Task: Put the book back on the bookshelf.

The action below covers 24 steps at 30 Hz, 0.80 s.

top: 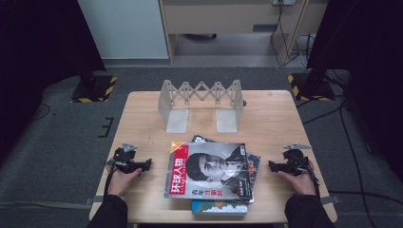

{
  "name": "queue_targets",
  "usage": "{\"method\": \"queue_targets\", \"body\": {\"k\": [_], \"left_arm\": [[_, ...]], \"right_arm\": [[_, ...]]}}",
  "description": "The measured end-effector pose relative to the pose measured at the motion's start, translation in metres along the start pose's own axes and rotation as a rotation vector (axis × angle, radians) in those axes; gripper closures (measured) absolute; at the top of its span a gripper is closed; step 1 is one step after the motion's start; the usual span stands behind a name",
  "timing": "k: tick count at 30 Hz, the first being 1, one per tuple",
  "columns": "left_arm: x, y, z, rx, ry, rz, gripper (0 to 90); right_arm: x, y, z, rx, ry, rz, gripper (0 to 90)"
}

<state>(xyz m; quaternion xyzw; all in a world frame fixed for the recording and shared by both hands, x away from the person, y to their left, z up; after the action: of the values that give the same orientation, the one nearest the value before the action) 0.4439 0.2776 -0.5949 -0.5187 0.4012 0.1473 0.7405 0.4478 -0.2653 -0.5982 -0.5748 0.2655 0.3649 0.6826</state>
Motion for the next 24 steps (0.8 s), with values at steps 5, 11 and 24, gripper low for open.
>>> {"method": "queue_targets", "body": {"k": [5,11,24], "left_arm": [[-0.009,-0.006,-0.003,-0.036,0.017,-0.028,10.6],[-0.023,-0.017,-0.014,-0.049,0.045,-0.089,11.6],[-0.053,-0.033,-0.035,-0.058,0.077,-0.173,12.6]], "right_arm": [[-0.01,-0.006,0.007,0.035,-0.04,-0.023,5.9],[-0.02,-0.011,0.018,0.042,-0.074,-0.04,5.1],[-0.056,-0.026,0.043,0.074,-0.114,-0.134,6.0]]}}
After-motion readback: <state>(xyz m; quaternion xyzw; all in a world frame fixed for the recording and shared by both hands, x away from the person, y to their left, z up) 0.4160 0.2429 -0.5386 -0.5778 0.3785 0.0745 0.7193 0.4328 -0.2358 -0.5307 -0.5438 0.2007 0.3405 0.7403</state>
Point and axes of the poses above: each handheld gripper's, and its own axes: x roughly forward along the jaws, y roughly out of its underside, z roughly to its left, the point moved 9 cm from there along x, roughly forward along the jaws, and after that the axes turned 15 degrees about x, right-handed, at the moved point
